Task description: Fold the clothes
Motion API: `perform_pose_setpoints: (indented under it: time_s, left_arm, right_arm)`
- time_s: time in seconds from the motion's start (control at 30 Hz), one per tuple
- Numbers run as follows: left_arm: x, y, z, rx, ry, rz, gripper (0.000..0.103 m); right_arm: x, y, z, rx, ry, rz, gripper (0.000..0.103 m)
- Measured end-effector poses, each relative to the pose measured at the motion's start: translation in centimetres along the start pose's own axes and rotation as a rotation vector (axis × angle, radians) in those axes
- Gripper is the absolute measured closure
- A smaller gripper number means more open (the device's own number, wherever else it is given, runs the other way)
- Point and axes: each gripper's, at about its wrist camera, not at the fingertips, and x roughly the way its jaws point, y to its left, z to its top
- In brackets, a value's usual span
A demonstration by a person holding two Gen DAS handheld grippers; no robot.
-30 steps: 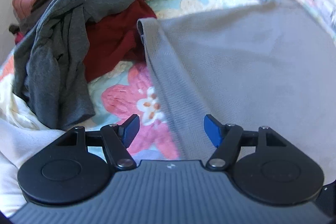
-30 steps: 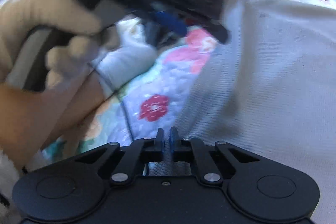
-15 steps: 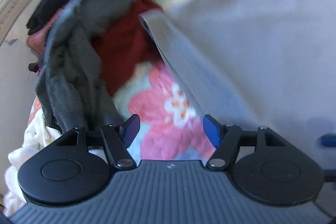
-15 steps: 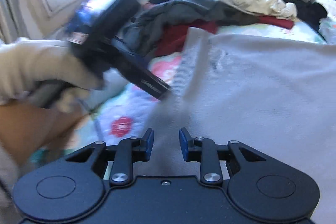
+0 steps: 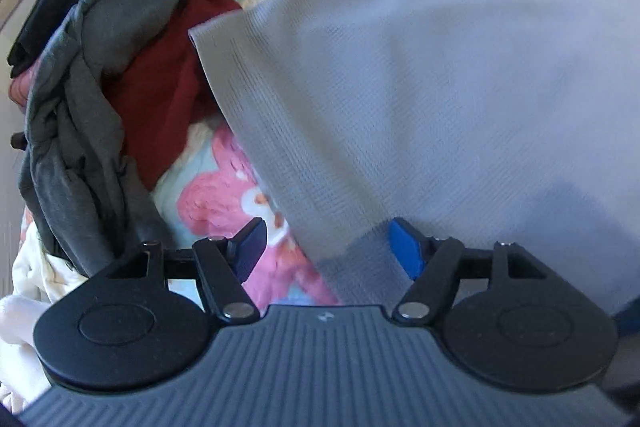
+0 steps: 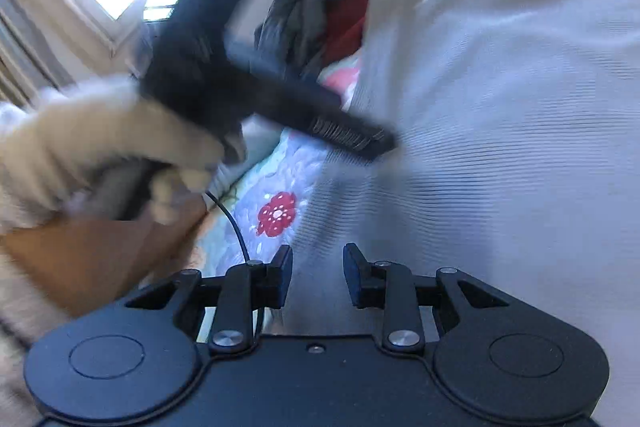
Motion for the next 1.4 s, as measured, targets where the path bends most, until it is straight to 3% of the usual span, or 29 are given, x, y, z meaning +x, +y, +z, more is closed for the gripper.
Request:
perform_pose_setpoints:
  time_s: [0.03, 0.1, 0.23, 0.3, 0.4, 0.5, 0.7, 0.8, 0.97, 1.13, 1.17, 1.2, 1.23, 1.33, 1.4]
  left_arm:
    - [-0.7, -0.3, 0.2, 0.019, -0.036, 0.006, 0.037]
    - [-2.9, -1.1, 0.6, 0.039, -0.13, -0.022, 0.037]
    - [-8.5, -3.6, 0.9, 0.062, -0.323, -0.231, 0.036]
    - [-10.8, -6.2, 1.3, 0.122, -0.384, -0.296, 0.036]
    - [-13.5, -13.1, 1.6, 0.351, -0.463, -0.314, 0.037]
    - [-15.1, -20.8, 1.5, 0.584, -0.522, -0.392, 0.036]
    - [-14.6, -33.1, 0.4, 0.877, -0.484, -0.566, 0.036]
    - [-13.5, -36.2, -1.1, 0.915, -0.45, -0.629, 0.036]
    - [-11.5, -35.6, -3.7, 0.838, -0.349, -0.699, 0.036]
    - [-9.8, -34.5, -5.3, 0.86, -0.231, -0.625, 0.032]
    - [-9.6, -34.2, -5.5, 0.866, -0.229, -0.617, 0.032]
    - [-9.5, -33.9, -5.6, 0.862, -0.226, -0.617, 0.032]
    - [-9.5, -33.7, -5.5, 0.848, -0.221, -0.622, 0.032]
    - [-9.7, -33.2, -5.0, 0.788, -0.214, -0.621, 0.052]
    - [-9.8, -32.6, -4.6, 0.763, -0.214, -0.617, 0.076]
  right_arm:
    - [-1.9, -0.3, -0.1, -0.007, -0.02, -0.014, 0.062]
    - [-6.1, -1.2, -0.7, -0.02, -0.062, -0.071, 0.059]
    - [-15.2, -3.2, -4.5, 0.027, -0.129, -0.213, 0.059]
    - [-19.8, -4.3, -7.1, 0.075, -0.156, -0.284, 0.058]
    - [-26.7, -5.9, -11.0, 0.147, -0.196, -0.392, 0.045]
    - [-32.4, -6.9, -15.5, 0.234, -0.213, -0.508, 0.044]
    - [-36.6, -7.6, -25.1, 0.474, -0.294, -0.647, 0.044]
    - [-36.8, -8.4, -27.8, 0.543, -0.293, -0.693, 0.043]
    - [-36.6, -10.1, -30.5, 0.614, -0.251, -0.68, 0.043]
    - [-35.1, -11.0, -31.7, 0.633, -0.275, -0.624, 0.043]
    - [-34.8, -11.0, -31.6, 0.619, -0.291, -0.624, 0.048]
    - [-34.5, -11.0, -31.5, 0.61, -0.303, -0.618, 0.078]
    - [-34.3, -11.1, -31.3, 0.608, -0.31, -0.602, 0.095]
    - [-34.6, -11.6, -29.5, 0.581, -0.346, -0.584, 0.095]
    - [-35.0, -11.9, -28.0, 0.559, -0.372, -0.576, 0.095]
